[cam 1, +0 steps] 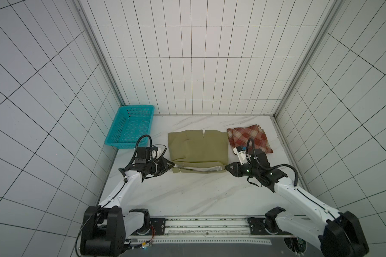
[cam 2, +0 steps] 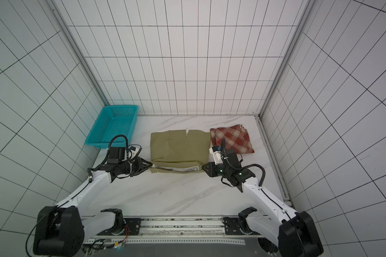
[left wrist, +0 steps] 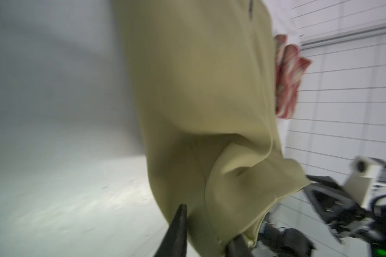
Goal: Fold and stack skirts
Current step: Fold the skirt at the center of the table.
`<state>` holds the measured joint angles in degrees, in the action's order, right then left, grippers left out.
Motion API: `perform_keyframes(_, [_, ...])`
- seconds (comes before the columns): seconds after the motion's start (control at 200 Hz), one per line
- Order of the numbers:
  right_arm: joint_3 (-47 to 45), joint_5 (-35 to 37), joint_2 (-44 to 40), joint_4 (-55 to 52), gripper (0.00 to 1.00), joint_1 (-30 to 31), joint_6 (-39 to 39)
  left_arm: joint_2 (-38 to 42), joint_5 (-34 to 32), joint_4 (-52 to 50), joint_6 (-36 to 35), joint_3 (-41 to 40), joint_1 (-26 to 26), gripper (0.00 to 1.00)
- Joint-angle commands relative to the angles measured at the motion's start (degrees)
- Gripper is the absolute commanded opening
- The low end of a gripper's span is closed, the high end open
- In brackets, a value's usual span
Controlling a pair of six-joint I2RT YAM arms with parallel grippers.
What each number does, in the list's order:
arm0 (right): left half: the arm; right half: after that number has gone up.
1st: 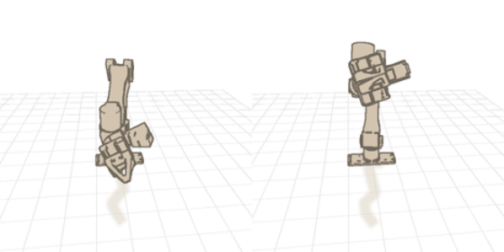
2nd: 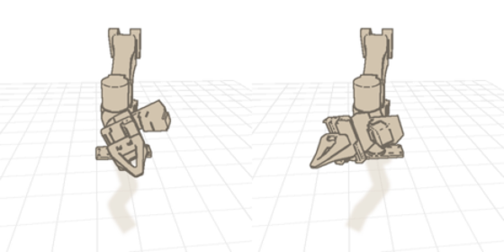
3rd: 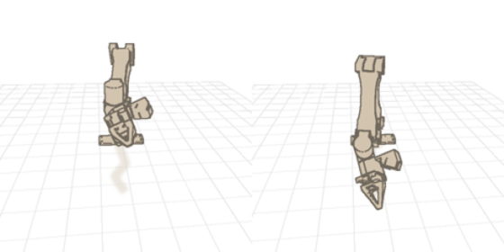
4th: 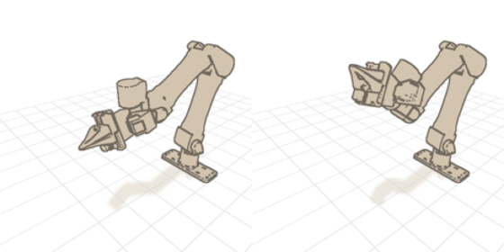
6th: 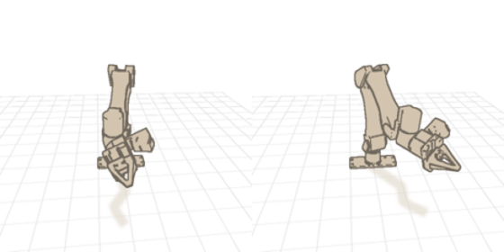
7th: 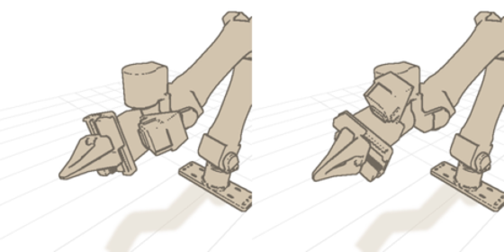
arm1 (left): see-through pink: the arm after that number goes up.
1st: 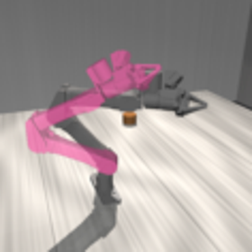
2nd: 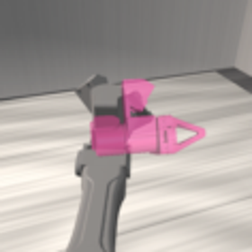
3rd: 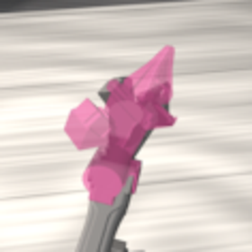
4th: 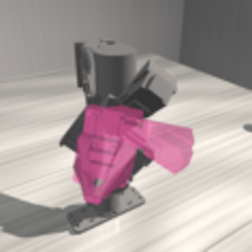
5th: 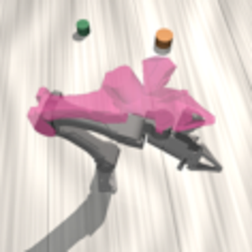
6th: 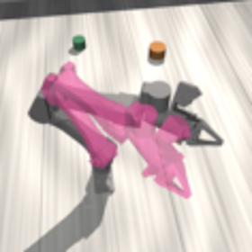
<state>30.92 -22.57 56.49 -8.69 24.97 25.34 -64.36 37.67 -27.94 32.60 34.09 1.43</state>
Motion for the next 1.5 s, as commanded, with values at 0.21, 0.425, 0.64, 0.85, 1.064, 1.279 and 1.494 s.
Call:
perform_keyframes(0.21, [-2.2, 7.5, -6.5, -3.1, 0.57, 1.7, 5.3, 13.8, -4.8, -12.8, 0.9, -2.5, 2.1, 0.54])
perform_keyframes(0.425, [-2.5, 4.8, 1.5, -1.9, 0.57, 3.3, 6.4, 12.8, -8.0, -16.0, 4.7, -3.5, 2.6, 0.55])
perform_keyframes(0.64, [-3.5, 3.3, 6.2, 0.7, 0.57, 5.2, 7.6, 8.9, -10.4, -9.9, 8.6, -6.5, 2.7, 0.51])
perform_keyframes(0.85, [-6.0, -0.5, 9.8, 4.8, 0.55, 5.2, 9.7, 6.7, -10.3, -5.1, 10.4, -10.2, 2.8, 0.44])
perform_keyframes(1.064, [-9.2, -2.0, 13.1, 9.8, 0.56, 5.3, 11.5, 5.4, -10.8, -2.5, 11.0, -13.1, 3.1, 0.39])
perform_keyframes(1.279, [-11.3, -3.9, 17.0, 14.9, 0.56, 5.3, 13.1, 3.5, -10.9, 2.1, 12.6, -15.0, 4.2, 0.27])
perform_keyframes(1.494, [-11.7, -5.1, 18.7, 16.2, 0.57, 6.2, 13.9, 1.7, -10.8, 3.8, 12.0, -15.7, 4.5, 0.18])
